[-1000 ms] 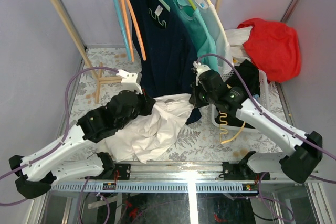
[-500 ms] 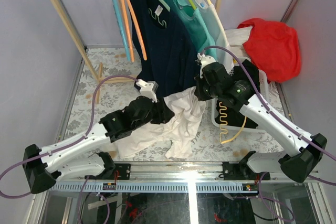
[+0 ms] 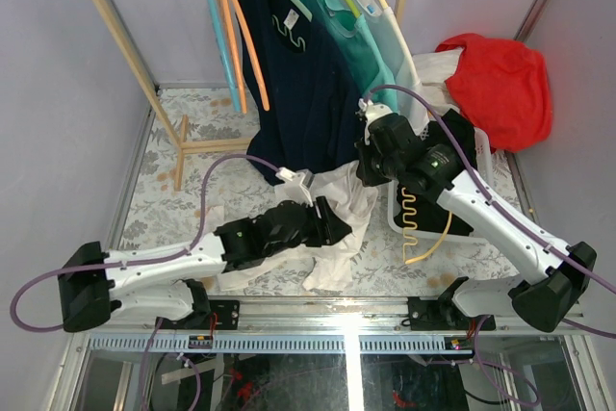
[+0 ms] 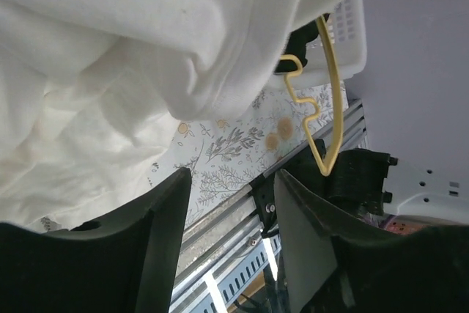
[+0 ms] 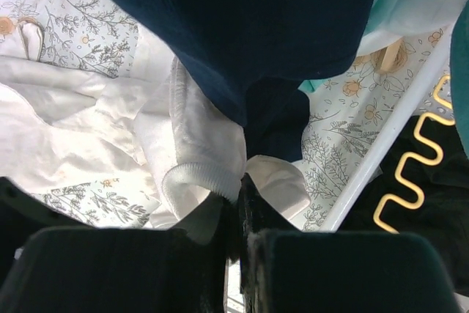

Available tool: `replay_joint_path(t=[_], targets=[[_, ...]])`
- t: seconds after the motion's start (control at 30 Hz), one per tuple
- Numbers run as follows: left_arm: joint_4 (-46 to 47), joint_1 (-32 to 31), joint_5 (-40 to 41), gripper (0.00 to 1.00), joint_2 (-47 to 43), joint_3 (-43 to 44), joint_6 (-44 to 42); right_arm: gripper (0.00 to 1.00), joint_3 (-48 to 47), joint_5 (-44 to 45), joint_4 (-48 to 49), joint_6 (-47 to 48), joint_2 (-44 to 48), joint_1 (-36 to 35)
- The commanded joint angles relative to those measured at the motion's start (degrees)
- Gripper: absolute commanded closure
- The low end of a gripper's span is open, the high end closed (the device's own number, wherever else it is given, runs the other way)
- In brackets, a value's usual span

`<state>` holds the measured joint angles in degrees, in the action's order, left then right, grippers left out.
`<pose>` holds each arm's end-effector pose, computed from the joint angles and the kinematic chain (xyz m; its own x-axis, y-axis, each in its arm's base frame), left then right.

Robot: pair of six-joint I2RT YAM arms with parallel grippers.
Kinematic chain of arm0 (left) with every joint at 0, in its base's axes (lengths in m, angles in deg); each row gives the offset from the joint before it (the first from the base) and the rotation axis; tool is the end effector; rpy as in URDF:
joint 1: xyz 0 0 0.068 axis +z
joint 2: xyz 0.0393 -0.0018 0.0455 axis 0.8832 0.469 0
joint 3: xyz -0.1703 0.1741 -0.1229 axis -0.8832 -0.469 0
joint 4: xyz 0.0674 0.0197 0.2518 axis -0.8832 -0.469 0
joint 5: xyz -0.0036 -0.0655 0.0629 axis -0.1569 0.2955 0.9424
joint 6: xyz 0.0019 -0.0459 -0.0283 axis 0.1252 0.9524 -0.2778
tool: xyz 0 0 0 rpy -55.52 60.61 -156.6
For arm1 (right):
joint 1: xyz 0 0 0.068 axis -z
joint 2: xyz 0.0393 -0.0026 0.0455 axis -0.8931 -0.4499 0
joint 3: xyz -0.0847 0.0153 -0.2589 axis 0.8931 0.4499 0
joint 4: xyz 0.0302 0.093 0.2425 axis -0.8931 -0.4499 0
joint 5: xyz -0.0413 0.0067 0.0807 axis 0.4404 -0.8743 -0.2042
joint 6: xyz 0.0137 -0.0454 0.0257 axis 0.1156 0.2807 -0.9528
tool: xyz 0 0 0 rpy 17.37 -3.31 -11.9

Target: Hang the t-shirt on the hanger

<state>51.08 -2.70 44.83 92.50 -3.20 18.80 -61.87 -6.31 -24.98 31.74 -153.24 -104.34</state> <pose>0.1151 -0.2279 0.2669 -0.7702 -0.2499 -0.5868 0.3203 0.6440 -0.6947 0.2137 0.1807 0.3641 -0.6459 -0.0803 -0.7592 -0.3694 0.9032 0.2187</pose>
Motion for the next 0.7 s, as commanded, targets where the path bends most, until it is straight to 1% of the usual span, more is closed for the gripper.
replay_joint_path(t=[0.0, 0.17, 0.3, 0.4, 0.5, 0.57, 0.63, 0.67], targets=[[9.24, -2.1, 6.22, 0.51, 4.78, -0.39, 3.53, 1.0, -4.04, -1.22, -0.19, 1.14, 0.27, 0.31], [10.31, -2.4, 13.96, 0.51, 8.94, 0.51, 4.4, 1.0, -4.55, -2.23, -0.65, 1.28, 1.22, 0.32], [11.28, -2.41, 21.8, 0.5, 8.55, -0.37, 6.14, 1.0, -4.1, -2.71, -1.0, 1.37, 2.93, 0.36], [14.45, -2.36, 26.27, 0.48, 7.31, -2.14, 7.04, 1.0, -3.32, -3.15, -0.92, 1.31, 4.24, 0.3], [16.59, -2.33, 29.0, 0.45, 8.59, -1.85, 6.35, 1.0, -2.76, -3.62, -0.83, 1.21, 5.33, 0.3], [15.63, -2.12, 29.43, 0.45, 10.87, 0.24, 6.09, 1.0, -2.69, -4.08, -0.75, 1.2, 5.82, 0.3], [15.42, -2.11, 30.29, 0.46, 12.09, 1.14, 6.24, 1.0, -2.86, -4.2, -0.97, 1.31, 6.11, 0.3], [15.62, -2.12, 31.13, 0.49, 12.07, 1.17, 6.27, 1.0, -2.83, -4.43, -1.0, 1.36, 6.39, 0.3]])
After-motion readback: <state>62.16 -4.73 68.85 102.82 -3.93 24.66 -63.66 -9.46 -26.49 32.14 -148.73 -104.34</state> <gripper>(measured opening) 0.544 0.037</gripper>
